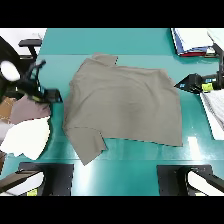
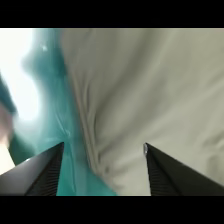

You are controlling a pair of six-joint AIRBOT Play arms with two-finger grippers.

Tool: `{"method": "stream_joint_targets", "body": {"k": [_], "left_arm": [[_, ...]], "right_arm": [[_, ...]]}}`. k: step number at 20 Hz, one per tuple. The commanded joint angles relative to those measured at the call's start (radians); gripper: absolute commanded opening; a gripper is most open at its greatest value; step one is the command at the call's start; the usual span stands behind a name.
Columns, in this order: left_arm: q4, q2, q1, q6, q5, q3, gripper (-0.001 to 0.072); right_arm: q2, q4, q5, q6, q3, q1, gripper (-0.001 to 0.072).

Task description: Fold the shirts.

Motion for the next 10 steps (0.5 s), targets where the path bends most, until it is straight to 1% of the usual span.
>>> {"method": "stream_joint_targets", "body": {"k": [1, 5, 10], "left_arm": [[0.000, 0.141, 0.001, -0.045, 0.085, -0.265, 0.0590], [-0.018, 0.147, 0.001, -0.060, 0.136, -0.393, 0.0590], [-0.164, 0.143, 0.001, -0.046, 0.230, -0.481, 0.0590]], "right_arm": [[0.080, 0.000, -0.041, -0.002, -0.043, 0.000, 0.0379], [0.104, 0.000, -0.043, -0.001, -0.043, 0.000, 0.0378], [0.103, 0.001, -0.043, -0.001, -0.043, 0.000, 0.0378]]}}
